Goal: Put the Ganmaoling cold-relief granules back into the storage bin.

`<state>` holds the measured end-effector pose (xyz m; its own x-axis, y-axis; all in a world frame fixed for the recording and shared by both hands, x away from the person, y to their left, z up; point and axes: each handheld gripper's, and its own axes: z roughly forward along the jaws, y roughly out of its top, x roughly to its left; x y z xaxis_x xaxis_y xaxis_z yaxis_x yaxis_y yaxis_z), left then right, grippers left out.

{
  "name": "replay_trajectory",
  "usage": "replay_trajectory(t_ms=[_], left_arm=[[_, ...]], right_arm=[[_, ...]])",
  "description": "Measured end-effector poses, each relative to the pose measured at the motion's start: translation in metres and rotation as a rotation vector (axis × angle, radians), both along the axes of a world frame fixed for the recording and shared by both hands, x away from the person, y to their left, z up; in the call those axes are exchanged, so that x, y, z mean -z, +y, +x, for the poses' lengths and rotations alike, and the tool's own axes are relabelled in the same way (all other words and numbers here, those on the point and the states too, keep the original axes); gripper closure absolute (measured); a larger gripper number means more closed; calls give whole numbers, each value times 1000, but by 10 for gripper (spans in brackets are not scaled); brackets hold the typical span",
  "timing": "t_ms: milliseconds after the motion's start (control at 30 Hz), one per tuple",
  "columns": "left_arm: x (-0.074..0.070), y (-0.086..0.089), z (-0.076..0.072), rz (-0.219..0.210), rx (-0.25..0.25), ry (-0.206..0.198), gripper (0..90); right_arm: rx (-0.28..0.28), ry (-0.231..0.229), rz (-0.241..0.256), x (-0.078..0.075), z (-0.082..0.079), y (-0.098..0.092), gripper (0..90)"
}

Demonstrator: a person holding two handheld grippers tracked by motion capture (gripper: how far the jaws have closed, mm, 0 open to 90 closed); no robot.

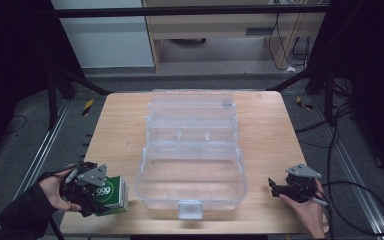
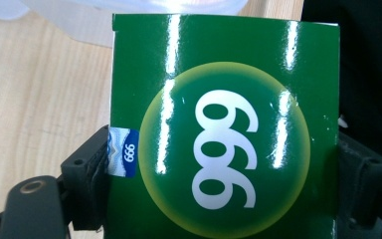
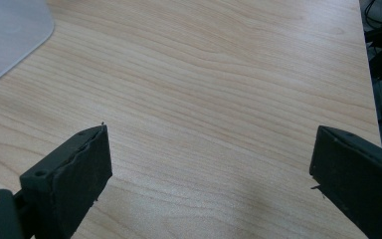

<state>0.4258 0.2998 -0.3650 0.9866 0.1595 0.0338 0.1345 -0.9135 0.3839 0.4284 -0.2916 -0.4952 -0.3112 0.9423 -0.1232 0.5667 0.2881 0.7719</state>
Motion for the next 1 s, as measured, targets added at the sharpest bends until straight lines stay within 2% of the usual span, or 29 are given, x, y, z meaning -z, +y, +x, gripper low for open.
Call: replay_trajectory(t_ms=[333, 533, 1000], left_arm=[[-26, -4, 5, -15, 4, -30, 151], [-43, -14, 11, -17, 20, -50, 151], [-57, -42, 17, -21, 55, -67, 152]], right_arm=[[0, -1, 1, 0, 0, 0, 34], [2, -2, 6, 0, 0, 0, 34], [3, -2, 11, 0, 0, -1, 35]])
